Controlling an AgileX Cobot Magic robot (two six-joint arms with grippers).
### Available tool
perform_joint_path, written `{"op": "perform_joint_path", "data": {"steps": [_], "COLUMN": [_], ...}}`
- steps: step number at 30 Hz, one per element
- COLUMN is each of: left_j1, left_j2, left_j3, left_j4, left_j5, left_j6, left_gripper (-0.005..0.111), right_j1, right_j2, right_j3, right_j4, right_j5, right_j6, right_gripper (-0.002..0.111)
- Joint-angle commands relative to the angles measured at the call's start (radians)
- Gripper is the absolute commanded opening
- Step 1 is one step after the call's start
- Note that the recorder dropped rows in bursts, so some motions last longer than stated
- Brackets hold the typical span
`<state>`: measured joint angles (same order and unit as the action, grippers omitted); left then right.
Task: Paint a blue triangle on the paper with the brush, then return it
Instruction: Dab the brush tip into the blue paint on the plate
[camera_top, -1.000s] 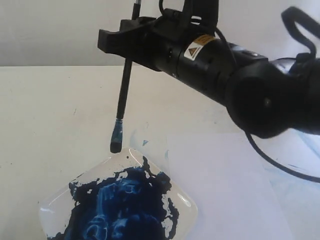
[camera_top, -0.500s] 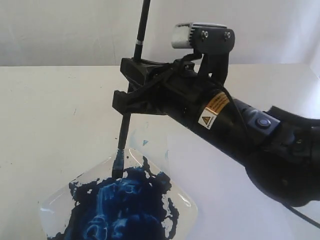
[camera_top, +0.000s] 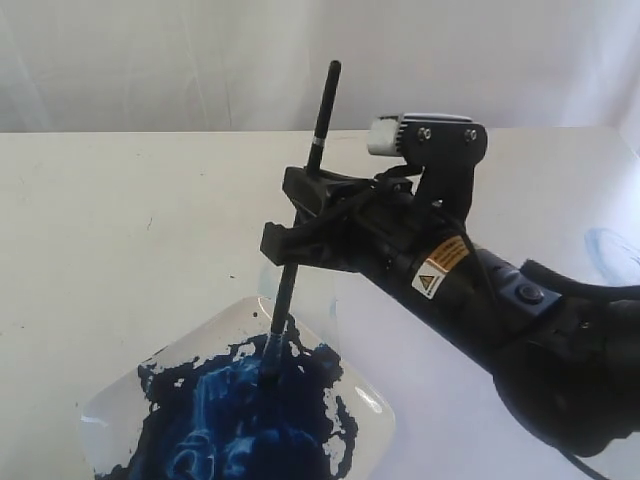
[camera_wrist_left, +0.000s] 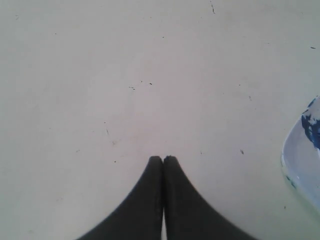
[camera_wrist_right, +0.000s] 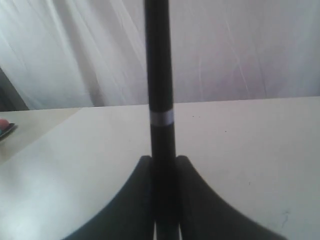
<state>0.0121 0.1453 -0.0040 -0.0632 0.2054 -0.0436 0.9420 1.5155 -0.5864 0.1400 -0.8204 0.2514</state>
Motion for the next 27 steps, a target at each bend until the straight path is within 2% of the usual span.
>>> {"op": "perform_joint_path", "data": {"steps": [1,9,16,22,27], "left_j1": [0.003,0.003,0.003,0.003,0.003], "left_j2": [0.006,0.006,0.006,0.006,0.006], "left_j3": [0.004,0.004,0.004,0.004,0.004], "left_j4": [-0.007,-0.007,-0.007,-0.007,-0.007], "left_j5": [-0.002,-0.002,-0.002,-0.002,-0.002], "left_j6": [-0.002,-0.002,-0.002,-0.002,-0.002], "left_gripper": [0.0,0.0,0.0,0.0,0.0], "right_j1": [0.004,0.004,0.004,0.004,0.004], "right_j2": [0.043,0.074,0.072,0.072,0.072], "right_j3": [0.004,0.004,0.004,0.004,0.004], "right_j4": [0.042,0.049,0.04,0.015,-0.03], "right_j5": [-0.02,-0.032,-0.148,-0.177,-0.175], "right_j6": [-0.001,-0.001,-0.018,-0.026,-0.168], "right_gripper": [0.0,0.0,0.0,0.0,0.0]}}
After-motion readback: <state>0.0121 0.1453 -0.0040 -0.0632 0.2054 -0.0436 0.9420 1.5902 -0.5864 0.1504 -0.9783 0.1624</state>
